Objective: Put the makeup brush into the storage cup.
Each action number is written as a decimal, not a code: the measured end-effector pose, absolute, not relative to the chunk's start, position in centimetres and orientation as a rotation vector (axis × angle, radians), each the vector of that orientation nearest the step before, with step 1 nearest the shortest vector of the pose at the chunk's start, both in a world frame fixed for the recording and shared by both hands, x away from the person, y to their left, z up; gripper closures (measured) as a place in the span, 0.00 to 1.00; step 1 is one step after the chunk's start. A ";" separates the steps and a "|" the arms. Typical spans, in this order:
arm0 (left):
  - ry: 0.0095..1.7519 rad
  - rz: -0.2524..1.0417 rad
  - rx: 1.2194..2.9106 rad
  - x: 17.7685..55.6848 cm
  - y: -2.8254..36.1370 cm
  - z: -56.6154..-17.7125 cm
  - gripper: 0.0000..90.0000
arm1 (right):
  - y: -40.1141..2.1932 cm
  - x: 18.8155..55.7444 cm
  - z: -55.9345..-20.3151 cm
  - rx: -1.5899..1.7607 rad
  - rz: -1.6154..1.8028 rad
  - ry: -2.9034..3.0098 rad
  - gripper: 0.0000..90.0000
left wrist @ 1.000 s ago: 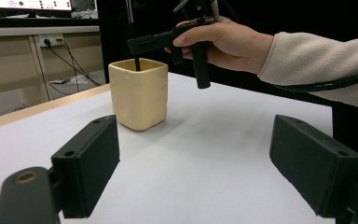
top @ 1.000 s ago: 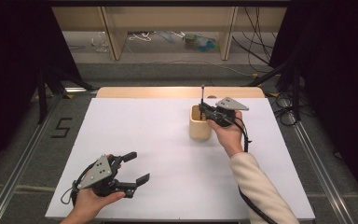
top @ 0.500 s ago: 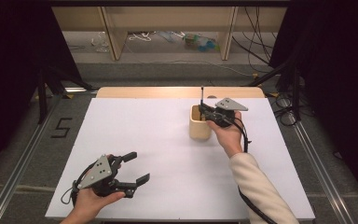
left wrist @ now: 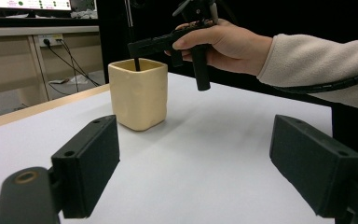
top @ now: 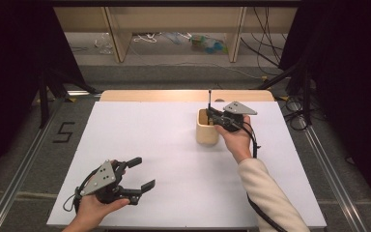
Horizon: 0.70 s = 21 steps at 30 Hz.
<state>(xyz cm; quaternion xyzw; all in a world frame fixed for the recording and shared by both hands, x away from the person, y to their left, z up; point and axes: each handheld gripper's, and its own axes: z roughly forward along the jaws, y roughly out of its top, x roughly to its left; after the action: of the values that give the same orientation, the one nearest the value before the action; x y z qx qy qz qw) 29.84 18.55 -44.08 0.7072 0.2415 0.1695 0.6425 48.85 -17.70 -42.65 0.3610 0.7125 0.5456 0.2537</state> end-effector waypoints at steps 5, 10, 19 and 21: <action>0.550 0.386 1.610 29.8 18.6 -44.1 0.18 | -17.5 48.9 -42.5 0.961 1.519 1.960 0.67; 0.551 0.387 1.611 29.8 18.6 -44.0 0.18 | -17.3 48.9 -41.9 0.977 1.530 1.936 0.34; 0.551 0.393 1.611 29.9 18.7 -44.0 0.17 | -17.7 48.6 -41.6 0.951 1.500 1.942 0.23; 0.552 0.395 1.611 29.9 18.7 -44.0 0.17 | -17.9 48.5 -41.5 0.961 1.502 1.946 0.23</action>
<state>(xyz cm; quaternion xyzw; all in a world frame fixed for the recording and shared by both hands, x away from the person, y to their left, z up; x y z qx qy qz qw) 29.88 18.73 -43.98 0.7067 0.2423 0.1734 0.6418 48.45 -17.90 -41.52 0.3525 0.7141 0.5514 0.2486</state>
